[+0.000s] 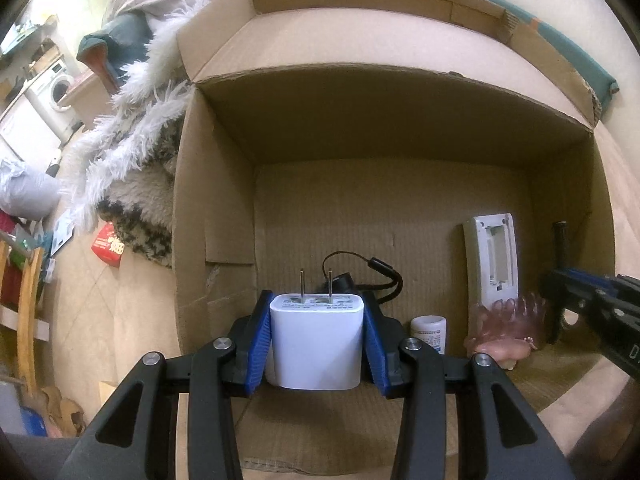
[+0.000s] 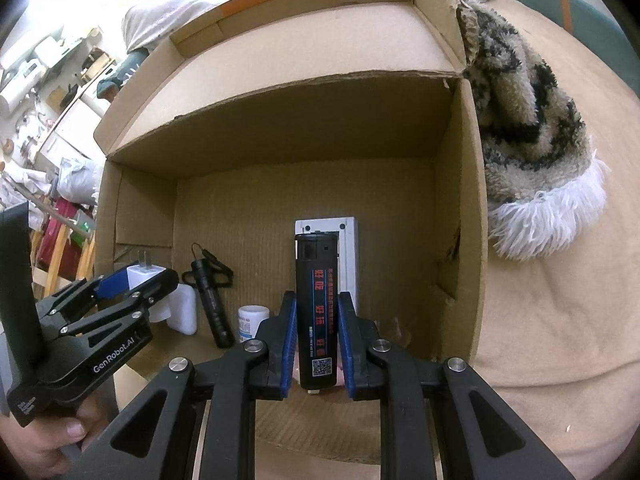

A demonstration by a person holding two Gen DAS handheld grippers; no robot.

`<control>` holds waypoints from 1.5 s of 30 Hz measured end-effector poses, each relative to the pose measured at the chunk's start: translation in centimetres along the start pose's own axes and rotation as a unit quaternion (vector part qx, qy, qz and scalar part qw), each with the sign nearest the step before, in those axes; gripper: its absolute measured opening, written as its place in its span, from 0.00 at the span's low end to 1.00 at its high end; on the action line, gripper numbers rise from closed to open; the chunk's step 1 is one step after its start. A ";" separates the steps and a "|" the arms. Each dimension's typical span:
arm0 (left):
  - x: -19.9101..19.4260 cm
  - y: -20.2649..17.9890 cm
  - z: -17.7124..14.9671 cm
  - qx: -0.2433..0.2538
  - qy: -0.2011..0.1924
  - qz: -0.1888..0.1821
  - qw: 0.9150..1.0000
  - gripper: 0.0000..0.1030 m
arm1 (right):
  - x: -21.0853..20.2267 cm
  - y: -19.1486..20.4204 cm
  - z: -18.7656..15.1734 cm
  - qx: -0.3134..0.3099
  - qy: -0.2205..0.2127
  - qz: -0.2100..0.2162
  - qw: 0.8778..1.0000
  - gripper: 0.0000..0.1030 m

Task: Organize rigid objects
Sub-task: 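Carry the power adapter and battery pack into the box with both tools, then open the left tool releasing the adapter while the right tool releases the battery pack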

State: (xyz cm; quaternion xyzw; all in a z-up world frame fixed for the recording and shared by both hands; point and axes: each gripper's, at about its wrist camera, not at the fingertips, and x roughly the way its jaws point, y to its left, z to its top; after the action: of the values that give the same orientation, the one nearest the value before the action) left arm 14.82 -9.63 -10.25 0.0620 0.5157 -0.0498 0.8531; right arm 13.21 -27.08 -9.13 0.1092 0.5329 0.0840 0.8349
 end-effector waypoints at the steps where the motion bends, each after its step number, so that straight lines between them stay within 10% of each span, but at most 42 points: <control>1: 0.0 -0.1 0.0 0.000 -0.001 0.001 1.000 0.37 | 0.0 0.1 0.0 -0.001 -0.001 0.003 1.000 0.20; 9: -0.2 -0.2 0.0 0.004 -0.012 0.008 1.000 0.37 | -1.1 0.2 0.2 0.004 -0.022 0.027 0.999 0.34; 11: -0.4 -0.2 0.0 0.005 -0.017 0.011 1.000 0.37 | -1.5 0.1 0.3 0.010 -0.034 0.032 0.999 0.72; 12: -0.7 -0.3 0.0 0.007 -0.022 0.013 1.000 0.37 | -1.8 0.1 0.3 0.012 -0.042 0.036 0.998 0.74; 20: -1.3 -0.2 0.3 -0.001 -0.022 0.001 1.000 0.63 | -2.1 0.0 0.7 0.017 -0.046 0.041 0.998 0.74; 45: -2.4 0.4 0.0 -0.015 -0.027 -0.025 0.999 0.64 | -2.4 0.3 0.4 0.016 -0.050 0.038 0.998 0.74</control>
State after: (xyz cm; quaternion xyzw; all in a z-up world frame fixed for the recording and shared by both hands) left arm 13.75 -9.19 -8.06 0.0348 0.4950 -0.0654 0.8657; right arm 12.53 -27.48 -6.83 0.1465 0.4876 0.1012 0.8547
